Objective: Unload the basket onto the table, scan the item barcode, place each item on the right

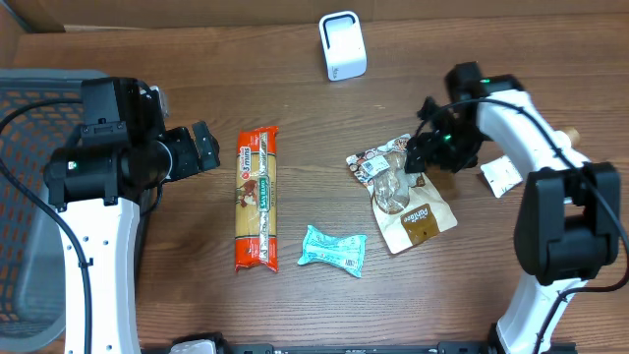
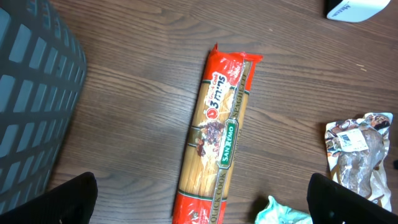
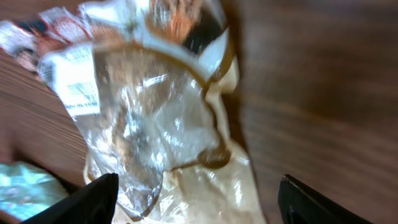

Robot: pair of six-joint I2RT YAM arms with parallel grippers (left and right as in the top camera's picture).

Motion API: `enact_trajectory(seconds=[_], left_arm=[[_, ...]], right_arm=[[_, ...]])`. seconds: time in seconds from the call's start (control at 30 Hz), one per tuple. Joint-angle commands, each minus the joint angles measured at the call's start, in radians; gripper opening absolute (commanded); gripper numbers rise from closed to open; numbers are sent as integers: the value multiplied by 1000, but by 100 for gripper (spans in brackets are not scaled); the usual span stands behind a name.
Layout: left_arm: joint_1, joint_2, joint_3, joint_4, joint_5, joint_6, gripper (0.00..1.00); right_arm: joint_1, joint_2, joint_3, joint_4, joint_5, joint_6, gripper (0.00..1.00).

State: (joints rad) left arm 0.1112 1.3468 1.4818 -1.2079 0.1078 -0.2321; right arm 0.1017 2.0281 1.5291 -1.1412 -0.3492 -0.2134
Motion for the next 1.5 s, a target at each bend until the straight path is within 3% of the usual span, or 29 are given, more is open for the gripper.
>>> enact_trajectory(seconds=[0.0,0.33,0.73,1.07,1.47], left_arm=[[0,7,19,1,-7,16,100],[0,7,19,1,-7,16,100],[0,7,19,2,-7,16,100],[0,7,19,2,-7,16,99],[0,8,19,1,-7,16,100]], right_arm=[[-40,-19,-16,38,-210,-173,86],[-64,51,-53,151,-259,-264,87],[-64,192,-53,157,-388,-293,86],[-41,257,-150,149,-534,-323,80],[-18,257,-203,160,-532,-334,13]])
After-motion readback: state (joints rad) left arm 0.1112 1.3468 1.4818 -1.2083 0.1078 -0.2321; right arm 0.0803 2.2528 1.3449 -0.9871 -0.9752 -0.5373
